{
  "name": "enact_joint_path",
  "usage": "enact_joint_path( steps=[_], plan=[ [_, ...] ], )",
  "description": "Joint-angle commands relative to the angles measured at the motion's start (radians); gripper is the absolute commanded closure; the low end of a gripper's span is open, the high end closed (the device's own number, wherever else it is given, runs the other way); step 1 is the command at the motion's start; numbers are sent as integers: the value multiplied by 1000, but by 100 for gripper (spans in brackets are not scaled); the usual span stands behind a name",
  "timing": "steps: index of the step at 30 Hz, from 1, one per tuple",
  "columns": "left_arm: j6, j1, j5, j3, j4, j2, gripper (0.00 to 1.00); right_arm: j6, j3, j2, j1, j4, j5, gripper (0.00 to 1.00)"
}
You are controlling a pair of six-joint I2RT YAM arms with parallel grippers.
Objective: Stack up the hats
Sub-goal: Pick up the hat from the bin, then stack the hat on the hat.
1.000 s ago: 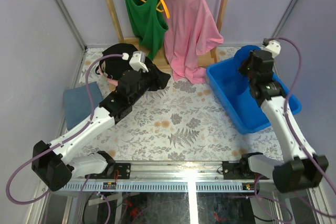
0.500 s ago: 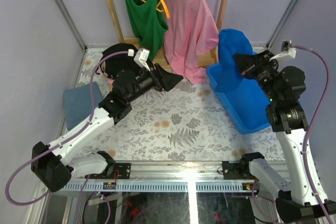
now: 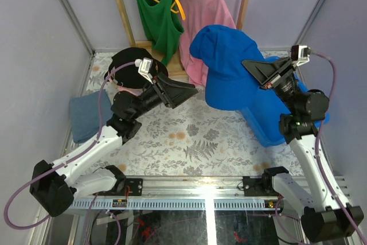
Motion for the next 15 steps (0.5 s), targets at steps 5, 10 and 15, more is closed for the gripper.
enact_joint_path(
  steps=[5,10,15],
  plan=[
    [-205,-6,8,-66,390,59,8,388,-62,70,4,523,-37,100],
    [-294,-6,15,-62,545,149,6,458,-95,99,15,619,-20,100],
    [-386,-6,20,-54,746,233,1,460,-106,114,37,637,-16,100]
  ],
)
